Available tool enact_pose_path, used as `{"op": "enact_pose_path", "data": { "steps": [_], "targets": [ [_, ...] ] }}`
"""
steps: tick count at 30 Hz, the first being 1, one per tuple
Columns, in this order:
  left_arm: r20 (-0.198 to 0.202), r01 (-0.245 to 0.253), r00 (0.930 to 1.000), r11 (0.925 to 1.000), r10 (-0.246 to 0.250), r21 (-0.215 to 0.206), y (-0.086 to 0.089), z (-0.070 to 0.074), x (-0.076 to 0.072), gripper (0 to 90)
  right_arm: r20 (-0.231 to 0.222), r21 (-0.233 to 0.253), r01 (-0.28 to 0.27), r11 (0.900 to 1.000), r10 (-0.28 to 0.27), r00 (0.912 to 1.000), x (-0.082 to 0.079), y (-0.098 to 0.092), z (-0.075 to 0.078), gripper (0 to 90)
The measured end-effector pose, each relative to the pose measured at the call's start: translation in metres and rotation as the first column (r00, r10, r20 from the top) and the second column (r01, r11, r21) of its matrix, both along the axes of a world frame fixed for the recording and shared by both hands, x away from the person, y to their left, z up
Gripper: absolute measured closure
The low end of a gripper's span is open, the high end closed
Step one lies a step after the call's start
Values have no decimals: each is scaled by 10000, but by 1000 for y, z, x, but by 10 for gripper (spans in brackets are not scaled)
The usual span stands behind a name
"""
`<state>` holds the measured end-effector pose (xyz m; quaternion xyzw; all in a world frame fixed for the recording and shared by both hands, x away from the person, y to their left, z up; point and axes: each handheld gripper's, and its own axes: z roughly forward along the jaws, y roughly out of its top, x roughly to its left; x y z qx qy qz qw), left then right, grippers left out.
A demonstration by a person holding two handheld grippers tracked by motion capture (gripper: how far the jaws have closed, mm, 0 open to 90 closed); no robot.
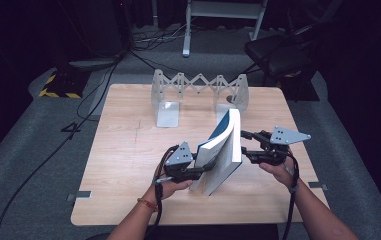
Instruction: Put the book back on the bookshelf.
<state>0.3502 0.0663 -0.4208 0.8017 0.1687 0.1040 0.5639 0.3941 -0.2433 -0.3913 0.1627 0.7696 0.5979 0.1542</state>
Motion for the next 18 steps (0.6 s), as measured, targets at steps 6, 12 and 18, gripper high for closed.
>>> {"op": "enact_pose_path", "data": {
  "steps": [6, 12, 18],
  "targets": [
    [-14, 157, 9999, 9987, -156, 483, 2, 6, -7, 454, 88, -289, -232, 9993, 235, 9997, -7, 7, -2, 427],
    [-101, -289, 9995, 9953, 300, 925, 0, 4, -21, 237, 46, -599, -589, 9965, 592, 9982, -14, 16, -7, 423],
    [-140, -589, 9981, 9945, 604, 870, -16, -2, -38, 155, 79, -787, -729, 9942, 738, 9972, -20, 23, -8, 410]
  ]
}}
